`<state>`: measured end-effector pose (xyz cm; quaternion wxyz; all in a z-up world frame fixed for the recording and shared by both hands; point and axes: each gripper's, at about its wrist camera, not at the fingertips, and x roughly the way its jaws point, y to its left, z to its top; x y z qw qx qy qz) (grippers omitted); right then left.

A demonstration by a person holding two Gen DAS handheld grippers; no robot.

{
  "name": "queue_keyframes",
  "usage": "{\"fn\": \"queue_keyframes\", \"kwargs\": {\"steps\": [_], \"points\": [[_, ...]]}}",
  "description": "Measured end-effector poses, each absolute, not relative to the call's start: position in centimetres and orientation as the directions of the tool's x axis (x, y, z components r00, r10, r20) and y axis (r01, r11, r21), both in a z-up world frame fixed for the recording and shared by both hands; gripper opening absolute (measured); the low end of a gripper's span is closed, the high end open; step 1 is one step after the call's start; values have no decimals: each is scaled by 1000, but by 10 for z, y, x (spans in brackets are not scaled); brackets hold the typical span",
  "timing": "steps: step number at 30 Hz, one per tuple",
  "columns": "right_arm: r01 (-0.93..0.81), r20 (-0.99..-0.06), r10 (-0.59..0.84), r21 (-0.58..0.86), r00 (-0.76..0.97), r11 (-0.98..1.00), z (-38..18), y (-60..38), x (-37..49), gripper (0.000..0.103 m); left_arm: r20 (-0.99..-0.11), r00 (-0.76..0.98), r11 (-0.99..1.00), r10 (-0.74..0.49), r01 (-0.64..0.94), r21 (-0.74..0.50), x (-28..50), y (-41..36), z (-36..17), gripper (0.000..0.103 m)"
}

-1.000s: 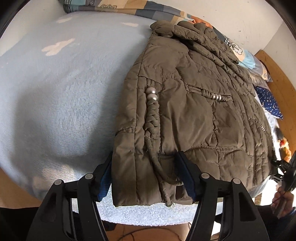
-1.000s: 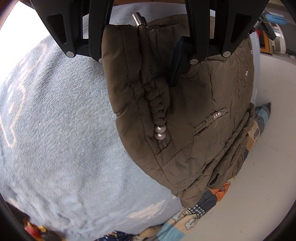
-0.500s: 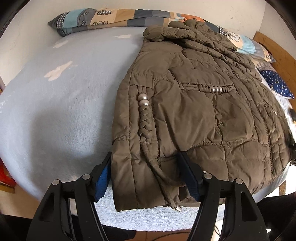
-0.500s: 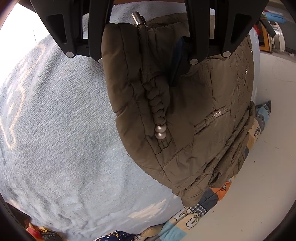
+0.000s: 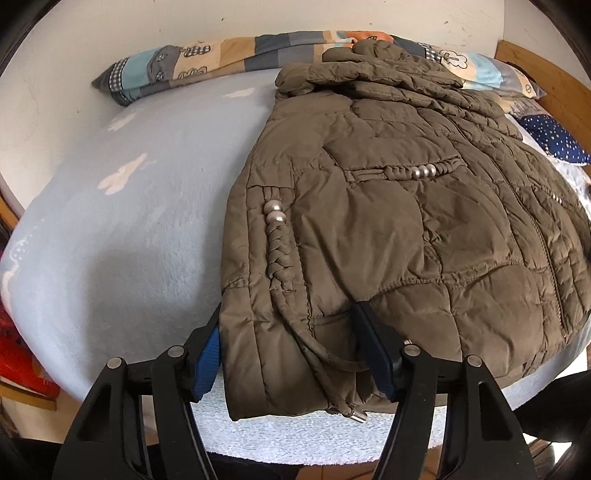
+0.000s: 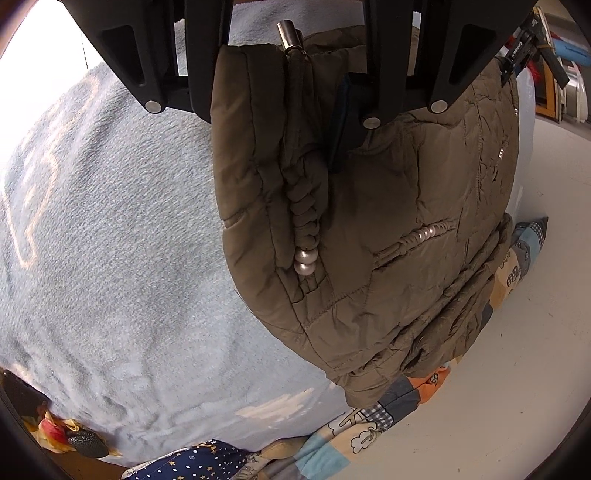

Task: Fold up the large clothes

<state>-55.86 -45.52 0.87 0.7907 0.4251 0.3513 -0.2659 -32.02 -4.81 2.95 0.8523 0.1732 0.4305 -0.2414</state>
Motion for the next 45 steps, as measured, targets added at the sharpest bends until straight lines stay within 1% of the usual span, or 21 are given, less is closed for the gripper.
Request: {"fn": "queue_keyframes", "kwargs": {"steps": [2, 4, 6, 7, 8, 9, 13, 16, 19, 22, 28, 32, 33, 36, 37, 42, 45], "points": [[720, -781, -123, 485, 612, 496, 9, -456, -558, 36, -816, 516, 822, -262, 561, 91, -320, -48, 29, 66], [720, -783, -126, 480, 610, 500, 8, -456, -558, 36, -814, 516, 822, -266, 563, 89, -320, -49, 29, 64], [720, -779, -123, 490, 615, 491, 8, -456, -559, 36, -806, 528, 813, -269, 573, 103, -323, -51, 31, 54], [720, -779, -119, 493, 615, 489, 9, -456, -559, 36, -801, 535, 808, -270, 578, 114, -326, -52, 32, 50], [719, -778, -116, 498, 617, 484, 9, -457, -560, 35, -793, 545, 796, -272, 590, 133, -329, -55, 33, 44], [719, -777, -117, 500, 619, 484, 10, -457, -561, 32, -789, 552, 789, -271, 596, 145, -330, -57, 33, 39], [718, -780, -142, 467, 609, 515, 17, -452, -559, 25, -766, 584, 765, -269, 613, 198, -338, -62, 36, 31], [718, -779, -153, 456, 608, 526, 20, -449, -556, 23, -759, 590, 763, -275, 614, 201, -339, -61, 38, 27], [717, -780, -154, 453, 607, 530, 22, -449, -556, 22, -752, 598, 769, -279, 608, 198, -338, -60, 40, 21], [714, -779, -156, 449, 608, 537, 23, -449, -556, 22, -751, 596, 772, -283, 606, 190, -337, -59, 41, 21], [716, -782, -155, 448, 604, 535, 23, -448, -556, 23, -746, 609, 765, -270, 606, 217, -339, -61, 38, 20], [722, -788, -149, 449, 598, 526, 20, -449, -554, 23, -746, 617, 759, -251, 604, 245, -340, -64, 34, 24], [724, -789, -149, 447, 596, 526, 20, -450, -553, 24, -745, 621, 759, -243, 600, 253, -340, -65, 33, 27], [727, -797, -142, 441, 587, 527, 18, -452, -551, 28, -746, 624, 763, -233, 593, 258, -339, -65, 31, 31], [727, -797, -139, 444, 587, 524, 17, -452, -551, 28, -748, 621, 764, -234, 594, 254, -338, -65, 31, 31], [717, -786, -153, 441, 599, 541, 21, -449, -552, 17, -744, 618, 761, -256, 603, 238, -339, -64, 34, 22], [704, -771, -160, 449, 616, 550, 28, -445, -555, 15, -742, 617, 763, -263, 603, 231, -339, -63, 37, 20]]}}
